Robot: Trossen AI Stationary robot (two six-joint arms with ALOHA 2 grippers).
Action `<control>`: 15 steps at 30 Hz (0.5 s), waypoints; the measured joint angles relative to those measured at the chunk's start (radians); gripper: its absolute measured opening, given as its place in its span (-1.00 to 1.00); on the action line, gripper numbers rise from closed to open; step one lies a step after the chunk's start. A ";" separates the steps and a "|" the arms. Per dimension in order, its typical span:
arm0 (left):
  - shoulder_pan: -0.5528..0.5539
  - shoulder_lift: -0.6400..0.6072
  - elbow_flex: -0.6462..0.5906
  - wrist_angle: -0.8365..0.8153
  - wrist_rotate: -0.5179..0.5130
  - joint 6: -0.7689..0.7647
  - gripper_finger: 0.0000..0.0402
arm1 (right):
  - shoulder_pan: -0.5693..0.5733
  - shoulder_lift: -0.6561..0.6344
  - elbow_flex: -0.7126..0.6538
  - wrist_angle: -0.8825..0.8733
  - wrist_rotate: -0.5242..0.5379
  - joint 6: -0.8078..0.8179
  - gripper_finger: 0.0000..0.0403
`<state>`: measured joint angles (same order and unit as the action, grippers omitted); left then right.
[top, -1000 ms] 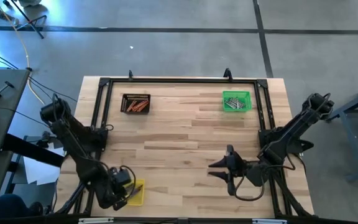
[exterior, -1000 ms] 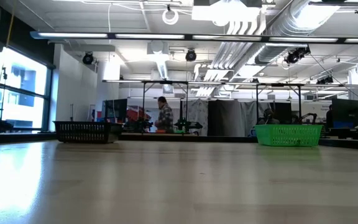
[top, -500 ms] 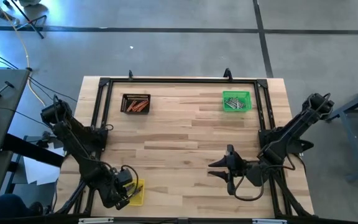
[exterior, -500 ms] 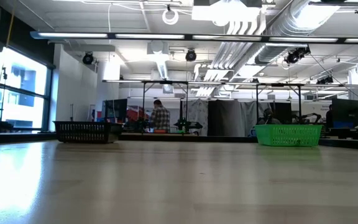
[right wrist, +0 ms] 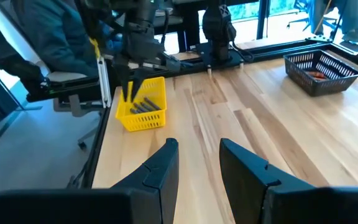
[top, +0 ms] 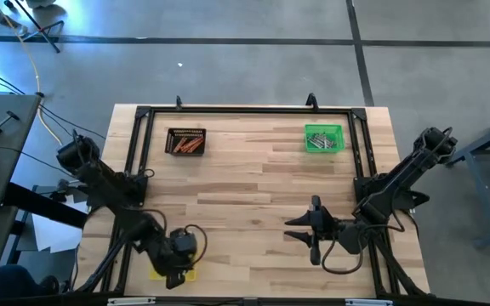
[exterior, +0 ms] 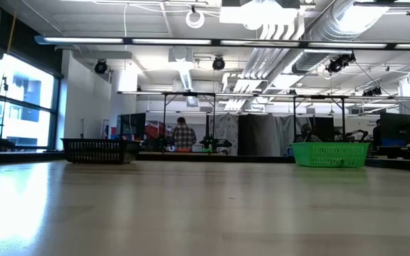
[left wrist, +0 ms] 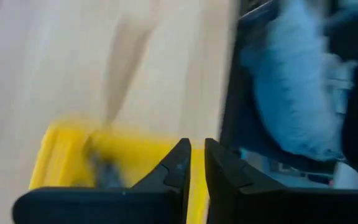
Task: Sort crayons
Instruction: Return to Home Position
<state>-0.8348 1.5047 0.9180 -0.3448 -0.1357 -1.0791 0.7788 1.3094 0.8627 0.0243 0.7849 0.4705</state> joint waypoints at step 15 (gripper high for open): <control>0.239 0.000 0.000 0.448 -0.177 0.855 -0.95 | 0.001 0.000 0.000 -0.002 0.059 0.097 -0.45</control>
<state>-0.5956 1.5047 0.9180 0.1028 -0.3122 -0.2243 0.7799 1.3098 0.8627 0.0220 0.8443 0.5676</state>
